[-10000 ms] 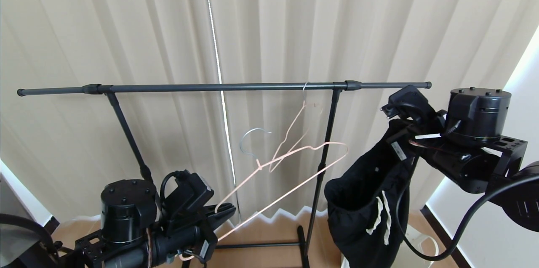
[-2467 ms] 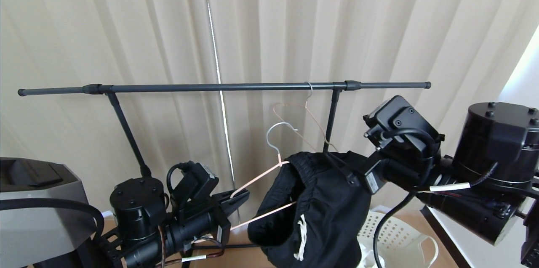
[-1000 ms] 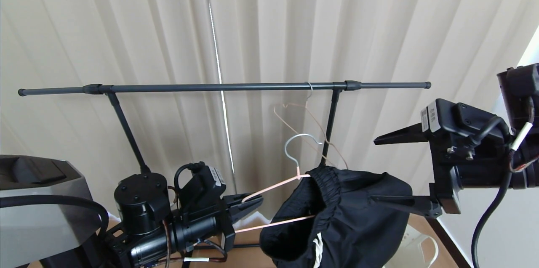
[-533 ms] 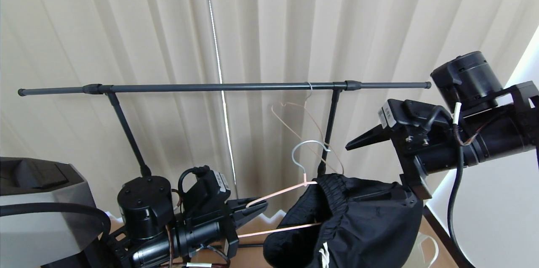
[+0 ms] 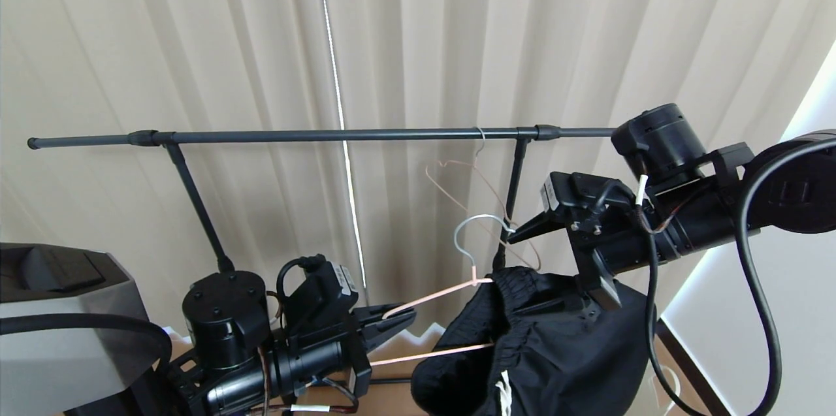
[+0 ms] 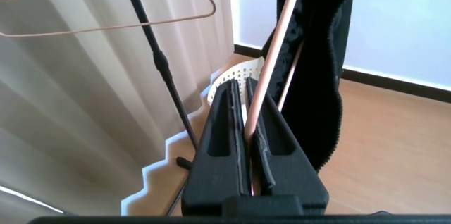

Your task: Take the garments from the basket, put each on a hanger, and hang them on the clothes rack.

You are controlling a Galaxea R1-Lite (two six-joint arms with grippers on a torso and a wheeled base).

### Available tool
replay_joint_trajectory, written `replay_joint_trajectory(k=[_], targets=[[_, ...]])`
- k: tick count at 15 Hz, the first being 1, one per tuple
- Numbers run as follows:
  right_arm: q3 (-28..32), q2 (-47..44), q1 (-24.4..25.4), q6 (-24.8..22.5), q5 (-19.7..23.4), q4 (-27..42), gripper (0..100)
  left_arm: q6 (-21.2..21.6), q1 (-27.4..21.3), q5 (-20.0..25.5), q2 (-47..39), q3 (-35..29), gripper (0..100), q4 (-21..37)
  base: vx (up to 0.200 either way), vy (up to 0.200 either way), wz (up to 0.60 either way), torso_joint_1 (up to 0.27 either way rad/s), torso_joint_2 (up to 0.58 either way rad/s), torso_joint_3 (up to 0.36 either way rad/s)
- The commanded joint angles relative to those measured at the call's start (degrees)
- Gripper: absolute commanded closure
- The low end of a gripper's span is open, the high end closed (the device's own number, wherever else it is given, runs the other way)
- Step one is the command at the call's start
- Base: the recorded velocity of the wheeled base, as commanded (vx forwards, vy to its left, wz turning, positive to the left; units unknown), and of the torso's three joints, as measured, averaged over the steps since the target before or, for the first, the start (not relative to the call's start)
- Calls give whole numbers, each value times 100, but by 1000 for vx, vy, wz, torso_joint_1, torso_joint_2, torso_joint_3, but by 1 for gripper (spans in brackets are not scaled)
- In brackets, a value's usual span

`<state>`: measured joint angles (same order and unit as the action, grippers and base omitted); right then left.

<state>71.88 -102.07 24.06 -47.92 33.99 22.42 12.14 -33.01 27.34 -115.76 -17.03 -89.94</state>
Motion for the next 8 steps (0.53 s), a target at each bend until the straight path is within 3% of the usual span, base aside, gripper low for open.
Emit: replay_joint_trajectory(k=[1,8], targets=[[46,-129,11,2,-6,-1,0,-1,5,-10,10,-37,100,-6,0,0,0,0,0,0],[90,-261,11,2,-6,-9,0,-10,14,-10,54,-46,100,-6,0,0,0,0,0,0]])
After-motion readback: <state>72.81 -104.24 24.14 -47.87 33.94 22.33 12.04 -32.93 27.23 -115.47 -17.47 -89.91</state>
